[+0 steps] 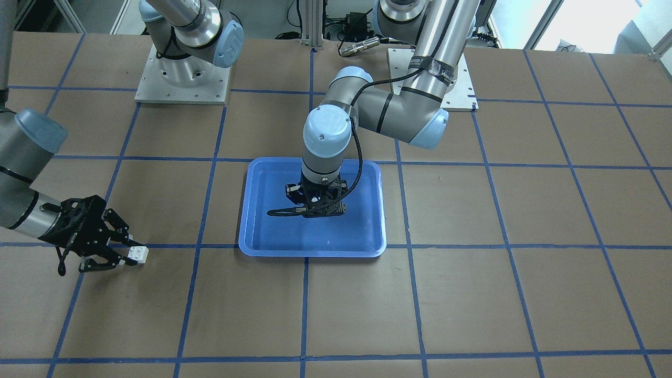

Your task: Assemble white blocks and place on blue tray

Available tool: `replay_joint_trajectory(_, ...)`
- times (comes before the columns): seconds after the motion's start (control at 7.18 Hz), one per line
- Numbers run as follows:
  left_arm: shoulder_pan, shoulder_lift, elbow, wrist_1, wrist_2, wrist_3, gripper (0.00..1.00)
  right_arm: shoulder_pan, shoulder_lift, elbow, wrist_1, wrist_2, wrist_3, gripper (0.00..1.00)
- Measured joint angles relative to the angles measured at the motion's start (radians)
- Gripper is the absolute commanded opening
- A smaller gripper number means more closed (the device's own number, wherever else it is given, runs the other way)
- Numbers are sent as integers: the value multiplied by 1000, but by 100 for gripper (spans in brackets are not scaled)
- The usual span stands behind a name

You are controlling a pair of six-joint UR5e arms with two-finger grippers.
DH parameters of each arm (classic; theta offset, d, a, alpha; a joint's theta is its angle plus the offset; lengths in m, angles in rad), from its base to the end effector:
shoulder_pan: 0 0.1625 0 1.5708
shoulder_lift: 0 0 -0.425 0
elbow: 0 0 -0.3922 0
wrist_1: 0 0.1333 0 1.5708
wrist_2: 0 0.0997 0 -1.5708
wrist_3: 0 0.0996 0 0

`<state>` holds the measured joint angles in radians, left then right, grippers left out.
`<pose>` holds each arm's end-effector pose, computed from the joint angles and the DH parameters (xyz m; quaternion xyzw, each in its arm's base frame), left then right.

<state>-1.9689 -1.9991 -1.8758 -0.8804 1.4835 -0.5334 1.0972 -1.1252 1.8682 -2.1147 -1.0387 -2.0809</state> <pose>-0.3492 -0.4642 0.1832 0.0685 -0.9965 -0.0387 0.0293 -0.0885 -0.5758 0.1768 -0.6730 0.6852 -0.2227 0.1675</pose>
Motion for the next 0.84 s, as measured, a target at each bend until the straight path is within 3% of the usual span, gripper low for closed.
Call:
replay_joint_trajectory(0.14, 0, -3, -7, 3, -1, -2, 75, 17, -28, 0, 4, -2, 7, 10)
replay_joint_trajectory(0.28, -1, -6, -11, 8, -1, -2, 81, 41, -67, 2, 25, -3, 15, 10)
replay_joint_trajectory(0.56, -1, -3, -10, 16, -1, 11, 87, 97, -137, 5, 138, 2, 47, 10)
replay_joint_trajectory(0.84, 19, 22, -3, 14, -2, 81, 87, 167, -189, 12, 196, 6, 99, 10)
